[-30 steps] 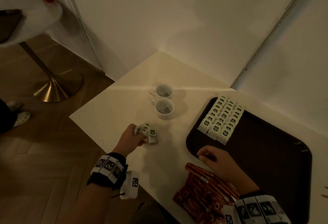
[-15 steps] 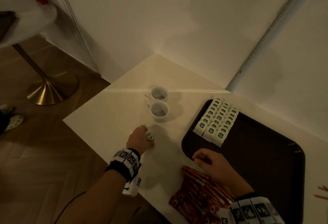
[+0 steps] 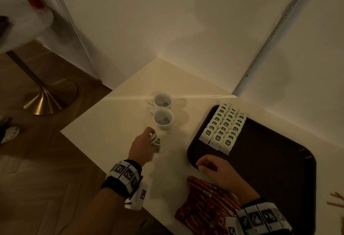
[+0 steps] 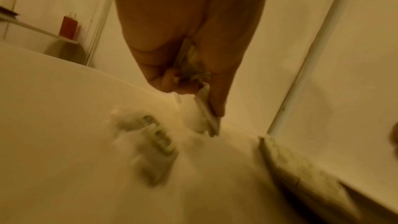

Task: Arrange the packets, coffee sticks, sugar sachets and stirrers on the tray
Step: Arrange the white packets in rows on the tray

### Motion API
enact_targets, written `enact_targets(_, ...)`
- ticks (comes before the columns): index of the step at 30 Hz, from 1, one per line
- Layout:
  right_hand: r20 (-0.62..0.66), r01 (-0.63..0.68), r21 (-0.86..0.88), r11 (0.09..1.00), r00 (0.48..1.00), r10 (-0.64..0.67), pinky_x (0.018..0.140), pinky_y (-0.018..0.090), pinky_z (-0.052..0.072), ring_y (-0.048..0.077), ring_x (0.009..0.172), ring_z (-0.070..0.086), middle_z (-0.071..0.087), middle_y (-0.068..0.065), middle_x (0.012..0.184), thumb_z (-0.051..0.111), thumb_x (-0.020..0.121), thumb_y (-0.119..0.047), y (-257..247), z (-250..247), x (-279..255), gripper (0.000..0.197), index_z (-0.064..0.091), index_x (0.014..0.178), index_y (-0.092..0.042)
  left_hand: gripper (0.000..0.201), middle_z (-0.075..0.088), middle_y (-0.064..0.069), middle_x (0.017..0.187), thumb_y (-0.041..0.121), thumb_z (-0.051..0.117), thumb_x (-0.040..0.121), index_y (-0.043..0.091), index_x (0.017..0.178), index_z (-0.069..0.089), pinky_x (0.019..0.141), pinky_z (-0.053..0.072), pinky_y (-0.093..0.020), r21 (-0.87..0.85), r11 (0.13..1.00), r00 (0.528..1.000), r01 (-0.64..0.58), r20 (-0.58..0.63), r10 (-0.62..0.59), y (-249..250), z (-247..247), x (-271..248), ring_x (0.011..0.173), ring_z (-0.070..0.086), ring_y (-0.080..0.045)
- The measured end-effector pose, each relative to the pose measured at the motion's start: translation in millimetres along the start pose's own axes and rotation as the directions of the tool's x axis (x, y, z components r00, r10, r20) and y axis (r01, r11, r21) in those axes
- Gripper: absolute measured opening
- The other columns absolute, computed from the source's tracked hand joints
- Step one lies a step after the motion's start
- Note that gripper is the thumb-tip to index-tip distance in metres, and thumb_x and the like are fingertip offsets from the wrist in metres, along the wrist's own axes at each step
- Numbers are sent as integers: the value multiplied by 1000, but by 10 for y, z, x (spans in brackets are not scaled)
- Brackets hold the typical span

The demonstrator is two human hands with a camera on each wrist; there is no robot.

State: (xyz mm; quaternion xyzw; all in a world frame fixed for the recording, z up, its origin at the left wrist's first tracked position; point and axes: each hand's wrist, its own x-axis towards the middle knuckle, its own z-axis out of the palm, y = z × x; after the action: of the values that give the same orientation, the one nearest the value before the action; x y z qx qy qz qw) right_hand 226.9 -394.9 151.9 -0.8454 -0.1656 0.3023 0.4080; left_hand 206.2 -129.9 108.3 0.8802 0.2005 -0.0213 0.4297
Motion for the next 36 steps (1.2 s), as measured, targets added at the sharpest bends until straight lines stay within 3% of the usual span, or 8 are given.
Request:
enact_targets(5,-120,100,182,978,990,-79,70,10,46,-2,84,56,58,-11,101,57,92,-24,-454,-49,247,20,56,111,-30,38,63,6,82,13,82,63,20,90,56,64,47,-16,-373,894,951,-249,81,299,571,-143,-132,72,57,2)
enact_targets(10,-367,334,124,934,890,-270,67,7,42,-7,72,57,62,-15,80,60,90,-16,-883,-286,424,11,66,99,-13,43,62,1,87,10,80,64,7,98,54,66,48,-16,-501,778,887,-380,42,460,1139,-207,-149,76,60,-5)
enact_targets(13,-440,406,143,903,843,-309,67,10,42,-2,69,57,63,-8,76,63,88,-10,-1021,-503,383,5,66,90,-10,57,64,-3,85,-2,85,60,0,106,52,65,49,-15,-578,732,892,-361,14,451,1319,-241,-140,75,62,-3)
enact_targets(16,-454,447,157,881,825,-338,62,15,44,0,64,54,62,-6,74,62,87,-6,-1142,-732,283,5,65,89,-10,43,66,-11,86,-10,73,72,-1,111,56,58,48,-13,-692,650,908,-313,-17,419,1512,-291,-173,64,62,-2)
enact_targets(22,-455,536,-50,842,739,-497,65,20,49,9,76,58,61,-3,83,57,90,-4,-1434,-1119,106,7,59,88,-11,11,53,10,51,8,63,87,-1,93,63,47,36,-13,-738,596,924,-316,-96,371,1817,-247,-163,47,44,-1)
enact_targets(26,-431,496,-322,806,681,-592,67,13,45,6,77,59,63,-3,80,61,88,-11,-1597,-1329,41,9,63,97,-11,12,58,5,57,21,63,82,10,88,65,48,38,-16,-838,463,932,-289,-136,336,1993,-218,-159,50,48,-5)
enact_targets(30,-351,444,-509,738,675,-649,68,13,46,6,77,58,66,0,86,60,88,-19,-1718,-1465,-2,12,68,95,-15,7,63,3,68,26,66,79,21,84,69,51,38,-20,-910,355,930,-216,-81,359,2051,-203,-167,54,50,-8)
enact_targets(36,-303,386,-515,765,754,-584,63,14,44,9,67,60,66,-3,74,65,87,-22,-2015,-1496,-112,11,70,95,-17,10,67,-2,80,17,69,78,25,76,74,63,45,-21,-953,301,917,-43,82,391,2076,-92,-232,63,54,-6)
